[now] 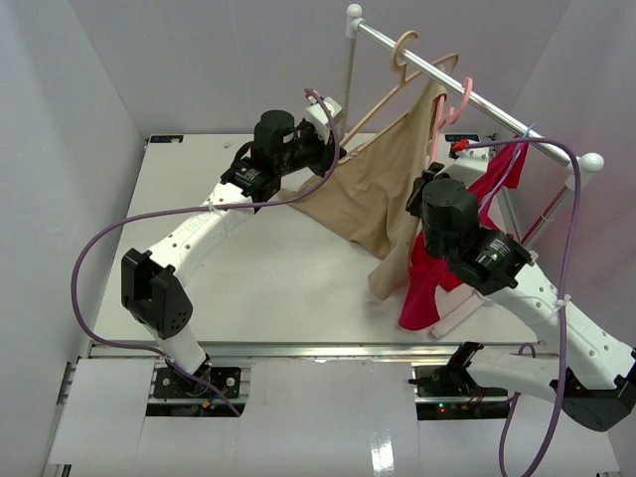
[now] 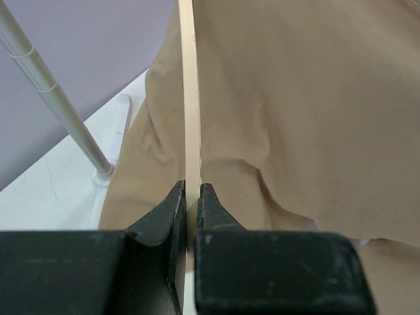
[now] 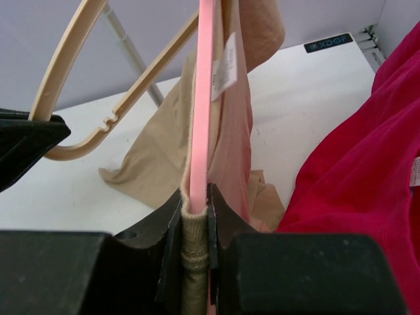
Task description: Place the t-shirt on the hanger
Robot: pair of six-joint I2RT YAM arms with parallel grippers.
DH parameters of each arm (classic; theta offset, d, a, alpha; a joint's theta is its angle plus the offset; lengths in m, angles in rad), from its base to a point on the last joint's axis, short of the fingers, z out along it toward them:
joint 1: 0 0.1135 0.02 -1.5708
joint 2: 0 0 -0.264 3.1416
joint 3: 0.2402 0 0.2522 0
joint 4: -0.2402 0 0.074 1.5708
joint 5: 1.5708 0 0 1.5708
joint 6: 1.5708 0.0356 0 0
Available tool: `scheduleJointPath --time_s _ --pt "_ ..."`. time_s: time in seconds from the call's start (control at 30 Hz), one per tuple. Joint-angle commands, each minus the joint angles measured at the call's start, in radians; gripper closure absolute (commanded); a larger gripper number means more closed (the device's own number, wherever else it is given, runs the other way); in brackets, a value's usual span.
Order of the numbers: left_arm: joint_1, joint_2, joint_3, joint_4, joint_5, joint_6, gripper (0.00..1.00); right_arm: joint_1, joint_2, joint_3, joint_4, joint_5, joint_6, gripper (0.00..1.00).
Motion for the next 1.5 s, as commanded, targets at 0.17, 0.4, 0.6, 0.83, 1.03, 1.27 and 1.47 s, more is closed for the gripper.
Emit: scheduleJointPath --time_s 0.17,0.4,0.6,0.83,1.03,1.27,1.47 --pt "0.0 0.002 0.015 -0.034 0.05 0.011 0.91 0.002 -0.006 0.007 0.222 0.231 -0.062 0.92" --pt "-0.001 -0.002 0.01 -0.028 0.079 0.018 0.91 -0.008 0.009 -0.033 0.213 0.282 0.006 0.92" --pt "-0.001 -0.002 -0.008 -0.012 0.128 0.023 0.88 -0.026 0.021 -0.055 0.167 0.299 0.087 0.92" --pt "-0.001 -0.009 -0.023 -0.005 0.124 0.03 0.87 -0.081 0.061 -0.03 0.121 0.28 0.139 0.92" --pt "-0.001 -0.016 -0.03 -0.005 0.123 0.036 0.85 -0.095 0.075 -0.034 0.12 0.272 0.151 0.92" --pt "-0.001 -0.017 -0.033 -0.005 0.115 0.043 0.75 -0.099 0.071 -0.01 0.117 0.234 0.121 0.43" --pt "-0.001 -0.021 -0.009 -0.025 0.104 0.035 0.5 -0.099 0.035 0.044 0.059 0.136 0.046 0.07"
